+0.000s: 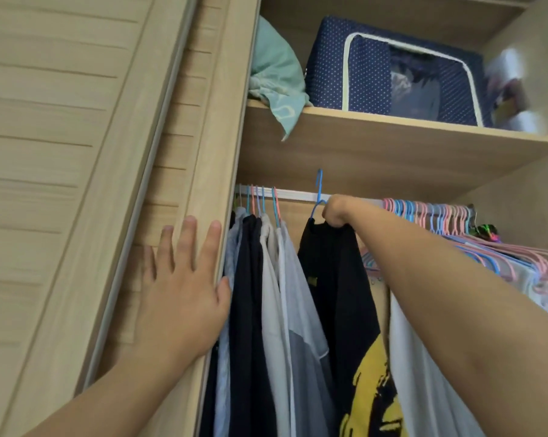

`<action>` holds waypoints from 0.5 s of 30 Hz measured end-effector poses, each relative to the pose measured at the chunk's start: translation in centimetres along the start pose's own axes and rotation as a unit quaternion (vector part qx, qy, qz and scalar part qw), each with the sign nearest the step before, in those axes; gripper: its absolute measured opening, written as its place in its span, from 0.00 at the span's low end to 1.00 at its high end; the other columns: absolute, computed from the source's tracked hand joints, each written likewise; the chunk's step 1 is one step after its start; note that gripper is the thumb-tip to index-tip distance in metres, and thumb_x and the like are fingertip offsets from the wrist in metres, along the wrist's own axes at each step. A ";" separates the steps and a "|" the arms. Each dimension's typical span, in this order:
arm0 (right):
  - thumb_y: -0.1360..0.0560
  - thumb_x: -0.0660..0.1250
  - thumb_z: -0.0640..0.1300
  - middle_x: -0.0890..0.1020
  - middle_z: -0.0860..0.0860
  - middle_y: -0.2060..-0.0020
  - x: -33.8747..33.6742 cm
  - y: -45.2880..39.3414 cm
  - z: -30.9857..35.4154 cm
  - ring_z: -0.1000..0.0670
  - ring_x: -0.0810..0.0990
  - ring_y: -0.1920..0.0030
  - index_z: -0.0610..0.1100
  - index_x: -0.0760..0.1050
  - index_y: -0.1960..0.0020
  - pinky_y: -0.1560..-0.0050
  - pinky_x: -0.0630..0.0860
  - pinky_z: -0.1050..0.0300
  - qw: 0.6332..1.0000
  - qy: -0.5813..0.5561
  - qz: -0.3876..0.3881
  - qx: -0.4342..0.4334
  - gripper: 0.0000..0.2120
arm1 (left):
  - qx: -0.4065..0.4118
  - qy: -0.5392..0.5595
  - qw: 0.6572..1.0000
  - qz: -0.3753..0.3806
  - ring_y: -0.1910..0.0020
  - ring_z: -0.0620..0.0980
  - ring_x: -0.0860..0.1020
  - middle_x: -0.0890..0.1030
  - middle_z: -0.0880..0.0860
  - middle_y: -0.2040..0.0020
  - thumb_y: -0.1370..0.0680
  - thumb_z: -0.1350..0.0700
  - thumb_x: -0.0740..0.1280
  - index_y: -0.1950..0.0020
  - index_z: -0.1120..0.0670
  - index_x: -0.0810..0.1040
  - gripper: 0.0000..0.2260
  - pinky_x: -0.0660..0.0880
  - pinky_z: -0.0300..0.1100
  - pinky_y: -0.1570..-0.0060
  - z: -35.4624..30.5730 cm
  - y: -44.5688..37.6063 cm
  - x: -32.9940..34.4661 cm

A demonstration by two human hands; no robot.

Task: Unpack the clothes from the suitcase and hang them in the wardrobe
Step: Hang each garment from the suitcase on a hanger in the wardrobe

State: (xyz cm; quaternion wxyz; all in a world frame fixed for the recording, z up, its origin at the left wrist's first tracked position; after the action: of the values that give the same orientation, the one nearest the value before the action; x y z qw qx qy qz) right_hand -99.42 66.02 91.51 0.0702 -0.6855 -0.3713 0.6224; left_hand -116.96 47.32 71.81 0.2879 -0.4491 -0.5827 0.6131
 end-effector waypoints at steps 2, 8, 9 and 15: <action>0.21 0.57 0.34 0.75 0.40 0.34 1.6 -1.2 -0.8 0.41 0.76 0.42 0.36 0.72 0.32 0.40 0.74 0.52 1.000 -0.017 0.012 0.010 0.18 | 0.003 0.001 1.000 0.001 0.22 0.67 0.58 0.57 0.60 0.19 0.24 0.43 0.54 0.17 0.51 0.55 0.35 0.59 0.68 0.26 0.1 -0.1 -0.1; 0.21 0.59 0.34 0.78 0.43 0.34 5.6 0.6 -1.6 0.41 0.76 0.35 0.41 0.75 0.30 0.34 0.73 0.50 0.994 -0.105 0.004 -0.011 0.21 | 0.009 -0.003 1.000 -0.002 0.22 0.67 0.57 0.57 0.60 0.19 0.24 0.43 0.55 0.17 0.51 0.55 0.35 0.59 0.68 0.26 0.2 -0.2 -0.1; 0.22 0.58 0.33 0.76 0.43 0.32 5.7 1.6 -2.1 0.41 0.75 0.34 0.42 0.72 0.28 0.34 0.72 0.50 0.990 -0.137 -0.030 -0.007 0.23 | 0.009 -0.002 1.000 -0.003 0.22 0.67 0.57 0.57 0.60 0.19 0.24 0.43 0.55 0.17 0.51 0.55 0.35 0.58 0.68 0.26 0.3 -0.2 -0.1; 0.19 0.60 0.41 0.80 0.37 0.43 7.8 5.9 -5.6 0.38 0.79 0.45 0.36 0.74 0.38 0.47 0.78 0.50 0.942 -0.305 -0.102 0.097 0.13 | 0.011 -0.002 1.000 -0.010 0.22 0.69 0.58 0.57 0.62 0.19 0.24 0.45 0.57 0.17 0.52 0.55 0.36 0.57 0.69 0.26 -0.1 0.1 0.0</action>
State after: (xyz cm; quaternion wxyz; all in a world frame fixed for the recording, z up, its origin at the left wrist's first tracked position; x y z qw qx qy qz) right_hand -92.24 68.55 83.19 0.0827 -0.4110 -0.3811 0.8240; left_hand -116.83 47.34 71.75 0.2981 -0.4385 -0.5811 0.6174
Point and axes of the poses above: each hand's wrist, its own y-axis away from the middle knuckle, its own x-axis out of the palm, z = x × y, the point moved 4 cm from there along -y, towards the middle knuckle
